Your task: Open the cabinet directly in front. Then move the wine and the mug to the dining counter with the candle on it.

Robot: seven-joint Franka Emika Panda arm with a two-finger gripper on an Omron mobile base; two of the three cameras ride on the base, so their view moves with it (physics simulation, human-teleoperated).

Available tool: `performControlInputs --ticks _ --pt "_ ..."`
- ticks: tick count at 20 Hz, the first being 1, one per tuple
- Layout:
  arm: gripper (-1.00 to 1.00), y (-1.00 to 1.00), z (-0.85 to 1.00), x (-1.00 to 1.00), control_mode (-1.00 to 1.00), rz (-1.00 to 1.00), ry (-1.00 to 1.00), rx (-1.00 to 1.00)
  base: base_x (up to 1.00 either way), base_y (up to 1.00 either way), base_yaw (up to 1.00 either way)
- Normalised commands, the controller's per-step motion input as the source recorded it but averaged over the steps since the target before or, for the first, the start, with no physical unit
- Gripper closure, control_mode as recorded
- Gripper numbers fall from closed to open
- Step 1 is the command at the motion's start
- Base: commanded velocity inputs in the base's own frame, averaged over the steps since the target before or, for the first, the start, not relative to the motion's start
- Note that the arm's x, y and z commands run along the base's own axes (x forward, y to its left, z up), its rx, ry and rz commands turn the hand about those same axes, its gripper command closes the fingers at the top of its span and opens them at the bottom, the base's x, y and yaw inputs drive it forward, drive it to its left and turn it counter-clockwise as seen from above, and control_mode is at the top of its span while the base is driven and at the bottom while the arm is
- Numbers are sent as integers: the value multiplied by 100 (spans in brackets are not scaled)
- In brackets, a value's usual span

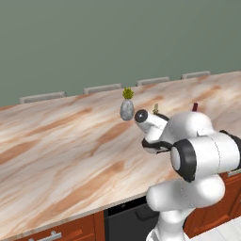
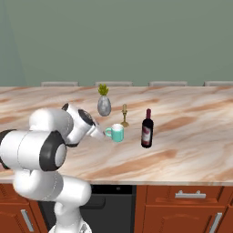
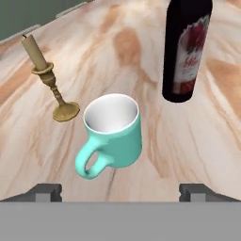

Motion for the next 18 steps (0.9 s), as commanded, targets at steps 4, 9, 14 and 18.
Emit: performControlInputs --ticks 4,9,14,18 --pt "-100 26 99 -18 -100 0 -1 0 0 0 0" --pt "-100 30 98 -30 -100 0 -1 0 0 0 0" --pt "-100 27 83 -49 -100 0 -14 0 0 0 0" --pt "-100 30 56 -66 -100 0 -23 0 0 0 0"
